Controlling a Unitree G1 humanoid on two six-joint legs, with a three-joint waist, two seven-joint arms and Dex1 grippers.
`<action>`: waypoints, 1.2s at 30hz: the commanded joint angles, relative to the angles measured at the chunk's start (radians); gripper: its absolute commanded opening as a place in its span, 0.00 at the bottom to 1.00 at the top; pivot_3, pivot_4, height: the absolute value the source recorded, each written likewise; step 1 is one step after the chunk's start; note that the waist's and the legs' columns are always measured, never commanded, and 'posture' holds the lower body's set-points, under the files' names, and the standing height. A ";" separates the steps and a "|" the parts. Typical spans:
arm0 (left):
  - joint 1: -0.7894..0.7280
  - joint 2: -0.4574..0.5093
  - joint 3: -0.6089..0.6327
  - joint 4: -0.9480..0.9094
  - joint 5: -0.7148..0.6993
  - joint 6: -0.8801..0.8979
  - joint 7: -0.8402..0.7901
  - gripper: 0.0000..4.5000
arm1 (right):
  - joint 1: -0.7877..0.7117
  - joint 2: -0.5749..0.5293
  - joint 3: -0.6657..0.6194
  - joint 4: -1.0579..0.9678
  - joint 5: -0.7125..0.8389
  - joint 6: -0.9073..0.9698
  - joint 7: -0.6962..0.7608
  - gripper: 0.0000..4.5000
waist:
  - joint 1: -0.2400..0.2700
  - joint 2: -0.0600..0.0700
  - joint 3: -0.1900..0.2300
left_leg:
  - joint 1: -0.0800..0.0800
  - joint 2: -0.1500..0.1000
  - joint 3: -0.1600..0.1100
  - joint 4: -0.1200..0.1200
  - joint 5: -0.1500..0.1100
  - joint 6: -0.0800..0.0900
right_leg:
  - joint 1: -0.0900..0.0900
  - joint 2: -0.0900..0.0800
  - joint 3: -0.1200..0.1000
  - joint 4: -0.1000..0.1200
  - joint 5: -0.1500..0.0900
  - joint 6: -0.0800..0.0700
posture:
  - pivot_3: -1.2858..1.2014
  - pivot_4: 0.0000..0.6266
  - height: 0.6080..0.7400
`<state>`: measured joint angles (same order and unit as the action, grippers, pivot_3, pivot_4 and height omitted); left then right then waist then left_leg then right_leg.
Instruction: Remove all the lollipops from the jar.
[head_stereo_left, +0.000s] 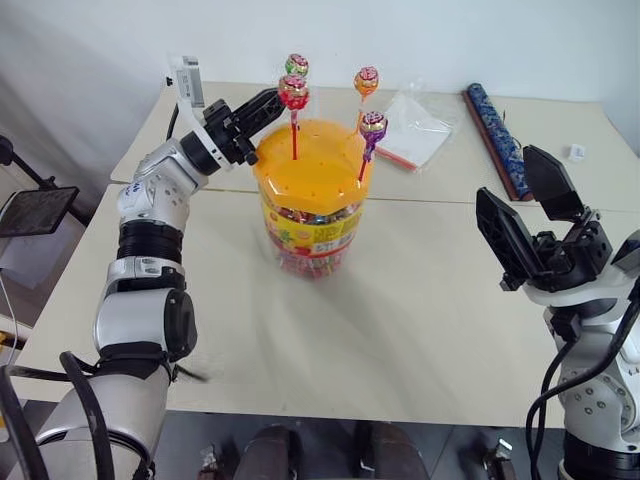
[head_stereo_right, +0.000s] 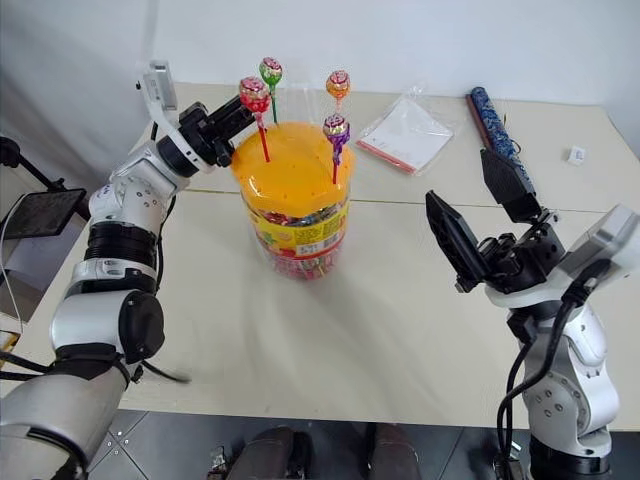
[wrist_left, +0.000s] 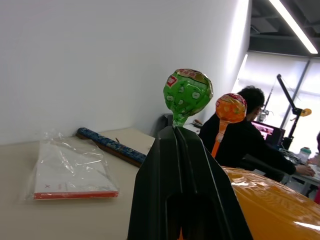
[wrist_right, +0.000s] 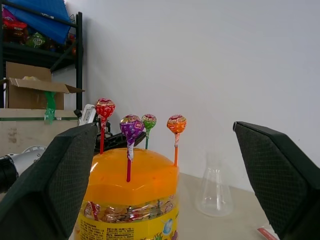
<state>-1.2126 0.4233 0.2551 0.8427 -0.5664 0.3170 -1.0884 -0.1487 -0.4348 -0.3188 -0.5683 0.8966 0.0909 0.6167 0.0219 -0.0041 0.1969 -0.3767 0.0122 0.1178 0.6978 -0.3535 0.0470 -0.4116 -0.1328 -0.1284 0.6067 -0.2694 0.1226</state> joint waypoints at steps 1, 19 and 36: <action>-0.028 0.062 -0.029 -0.027 0.042 0.024 -0.053 0.09 | -0.018 -0.013 0.003 -0.031 0.002 0.004 0.003 1.00 | -0.002 0.000 0.000 | 0.000 0.000 0.000 0.000 0.000 0.000 | 0.000 0.000 0.000 0.000 0.000 0.000 | 0.52 0.24 1.00; -0.164 0.018 -0.058 0.187 0.162 -0.101 -0.102 0.57 | -0.027 -0.049 -0.023 -0.035 0.040 0.039 0.042 1.00 | -0.001 0.000 0.000 | 0.000 -0.001 0.001 0.000 0.000 0.000 | -0.001 0.001 0.000 0.001 0.000 0.000 | 0.52 0.24 1.00; -0.263 0.047 0.205 0.236 -0.037 0.053 -0.057 0.00 | -0.034 -0.026 -0.003 -0.024 0.038 0.018 0.060 1.00 | -0.002 -0.001 0.001 | -0.001 0.001 -0.001 0.000 -0.001 0.001 | -0.001 0.000 0.000 0.001 0.000 0.000 | 0.52 0.24 1.00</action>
<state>-1.4280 0.4386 0.3985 1.1103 -0.5304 0.3359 -1.1620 -0.1761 -0.4628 -0.3164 -0.5711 0.9231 0.1304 0.6662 0.0198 -0.0051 0.1976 -0.3773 0.0140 0.1158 0.6983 -0.3541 0.0480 -0.4132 -0.1327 -0.1275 0.6075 -0.2694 0.1226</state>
